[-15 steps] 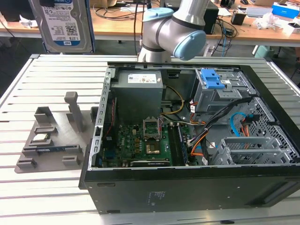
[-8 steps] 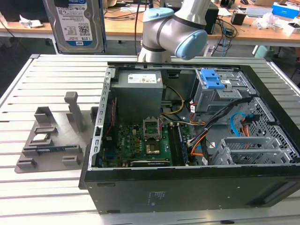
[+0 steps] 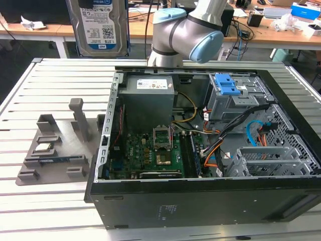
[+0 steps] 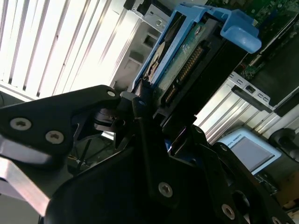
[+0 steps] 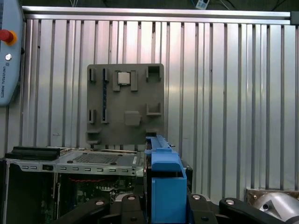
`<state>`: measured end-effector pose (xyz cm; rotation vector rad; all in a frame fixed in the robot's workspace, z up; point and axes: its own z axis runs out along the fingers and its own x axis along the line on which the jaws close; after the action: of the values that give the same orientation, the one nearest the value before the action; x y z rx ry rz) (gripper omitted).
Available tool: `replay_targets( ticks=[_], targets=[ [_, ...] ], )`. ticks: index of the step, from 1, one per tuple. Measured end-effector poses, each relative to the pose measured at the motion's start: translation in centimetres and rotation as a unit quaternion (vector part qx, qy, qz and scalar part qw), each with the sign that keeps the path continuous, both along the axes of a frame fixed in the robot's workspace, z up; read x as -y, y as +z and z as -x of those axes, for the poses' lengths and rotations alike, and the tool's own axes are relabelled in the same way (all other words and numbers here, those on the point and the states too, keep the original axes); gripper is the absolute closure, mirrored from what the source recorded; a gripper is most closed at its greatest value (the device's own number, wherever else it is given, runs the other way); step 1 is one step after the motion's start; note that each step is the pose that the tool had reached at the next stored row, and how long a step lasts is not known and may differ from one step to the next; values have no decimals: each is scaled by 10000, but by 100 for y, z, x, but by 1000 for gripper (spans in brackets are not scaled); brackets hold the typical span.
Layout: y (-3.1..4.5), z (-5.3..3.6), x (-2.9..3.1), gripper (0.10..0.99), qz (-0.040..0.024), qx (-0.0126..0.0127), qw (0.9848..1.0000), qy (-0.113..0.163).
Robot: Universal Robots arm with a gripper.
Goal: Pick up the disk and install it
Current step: 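Pick up the disk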
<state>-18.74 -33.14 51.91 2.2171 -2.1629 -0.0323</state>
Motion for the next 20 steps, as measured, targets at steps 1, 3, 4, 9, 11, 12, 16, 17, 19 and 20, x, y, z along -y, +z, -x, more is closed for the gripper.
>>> replay_targets(
  ticks=[1,3,4,9,11,12,16,17,19,20],
  targets=[
    [0,-42,0,722,0,0,10000,1],
    [0,-128,0,722,0,1,10000,0],
    [-1,-159,0,722,0,1,10000,0],
    [0,-348,0,722,0,0,10000,1],
    [0,-429,0,722,0,0,10000,0],
    [0,-519,0,722,0,0,10000,1],
    [0,-721,0,722,0,0,10000,0],
    [0,-747,0,722,0,0,10000,0],
    [0,-808,0,722,0,0,10000,0],
    [0,-833,0,722,0,0,10000,0]
  ],
)
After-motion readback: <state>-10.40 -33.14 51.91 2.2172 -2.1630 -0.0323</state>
